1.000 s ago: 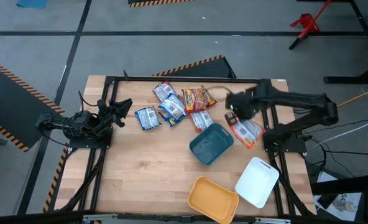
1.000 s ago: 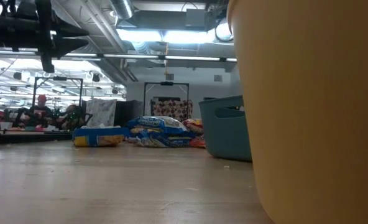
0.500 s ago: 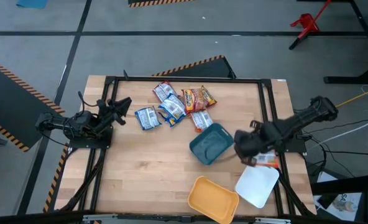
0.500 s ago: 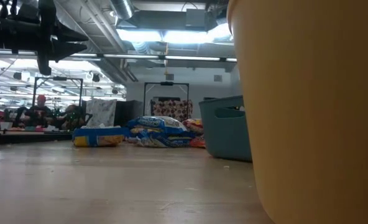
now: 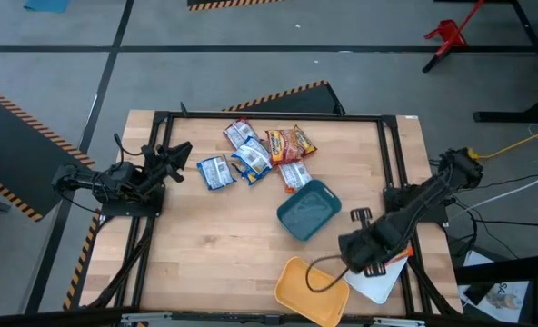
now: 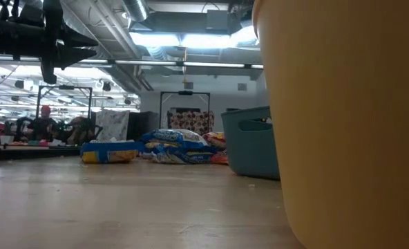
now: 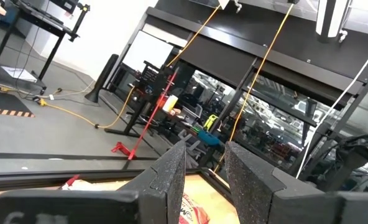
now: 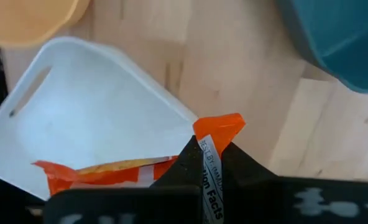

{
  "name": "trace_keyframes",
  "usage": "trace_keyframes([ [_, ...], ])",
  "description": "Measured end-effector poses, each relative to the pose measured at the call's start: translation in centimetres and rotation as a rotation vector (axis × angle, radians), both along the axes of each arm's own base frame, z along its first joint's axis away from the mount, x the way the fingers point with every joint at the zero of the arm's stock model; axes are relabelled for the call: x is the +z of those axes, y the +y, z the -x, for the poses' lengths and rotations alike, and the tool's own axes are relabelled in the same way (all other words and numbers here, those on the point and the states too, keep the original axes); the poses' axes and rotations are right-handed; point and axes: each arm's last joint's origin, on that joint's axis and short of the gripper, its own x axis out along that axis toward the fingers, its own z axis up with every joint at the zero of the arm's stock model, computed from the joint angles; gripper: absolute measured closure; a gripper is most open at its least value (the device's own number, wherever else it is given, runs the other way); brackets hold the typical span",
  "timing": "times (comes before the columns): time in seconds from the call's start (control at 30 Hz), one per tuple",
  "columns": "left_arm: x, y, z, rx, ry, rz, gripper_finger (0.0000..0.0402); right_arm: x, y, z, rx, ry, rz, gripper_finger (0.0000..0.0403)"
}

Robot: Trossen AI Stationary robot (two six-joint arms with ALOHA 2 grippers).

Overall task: Sort Maruchan noodles
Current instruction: Put the right orange noodle pack into the white bin

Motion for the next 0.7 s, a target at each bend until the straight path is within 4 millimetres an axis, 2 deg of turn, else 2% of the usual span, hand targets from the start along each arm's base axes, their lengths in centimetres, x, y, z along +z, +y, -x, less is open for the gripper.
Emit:
trace_keyframes([
  [0.2,0.0,0.0,0.0,0.013,0.001,0.005,0.0294,-1.6,2.2,0.2,0.144,0.03,-0.001,0.0403],
  [0.7,-0.1,0.0,0.0,0.022,0.013,0.007,0.0294,-4.2,6.3,0.7,0.348,0.006,-0.055,0.0403],
])
